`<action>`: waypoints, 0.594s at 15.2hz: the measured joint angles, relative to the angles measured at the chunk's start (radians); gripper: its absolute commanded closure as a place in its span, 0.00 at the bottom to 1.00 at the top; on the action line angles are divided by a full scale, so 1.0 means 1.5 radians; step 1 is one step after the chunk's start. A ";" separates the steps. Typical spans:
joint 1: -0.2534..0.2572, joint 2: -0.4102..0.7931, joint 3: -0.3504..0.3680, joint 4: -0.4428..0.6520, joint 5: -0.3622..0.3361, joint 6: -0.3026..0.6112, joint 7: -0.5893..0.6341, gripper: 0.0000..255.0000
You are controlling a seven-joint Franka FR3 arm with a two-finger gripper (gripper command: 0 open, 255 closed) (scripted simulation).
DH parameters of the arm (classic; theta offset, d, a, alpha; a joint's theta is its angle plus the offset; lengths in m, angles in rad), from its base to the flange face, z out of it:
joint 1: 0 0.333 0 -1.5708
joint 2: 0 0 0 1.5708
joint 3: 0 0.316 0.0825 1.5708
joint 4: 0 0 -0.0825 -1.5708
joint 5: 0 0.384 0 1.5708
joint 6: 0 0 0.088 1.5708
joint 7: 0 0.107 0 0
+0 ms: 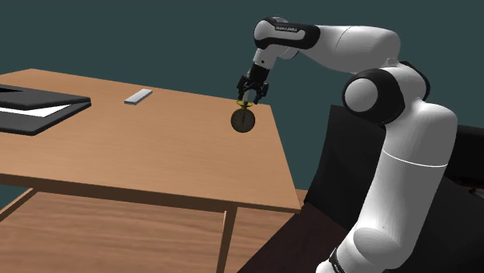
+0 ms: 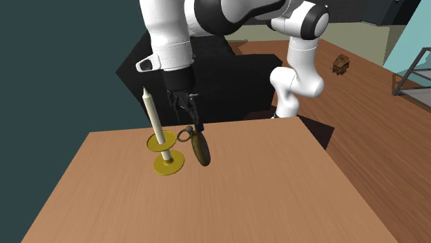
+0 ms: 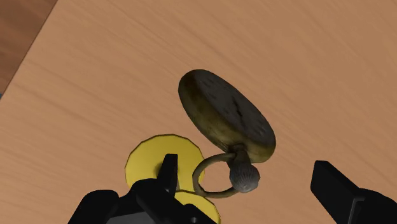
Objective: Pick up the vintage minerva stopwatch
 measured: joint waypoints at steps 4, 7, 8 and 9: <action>0.000 -0.007 0.000 -0.014 0.002 0.026 -0.009 1.00; -0.003 -0.013 -0.002 -0.022 0.002 0.026 -0.014 1.00; -0.004 -0.010 -0.002 -0.018 0.003 0.024 -0.015 1.00; -0.004 -0.007 -0.003 -0.014 0.003 0.022 -0.016 1.00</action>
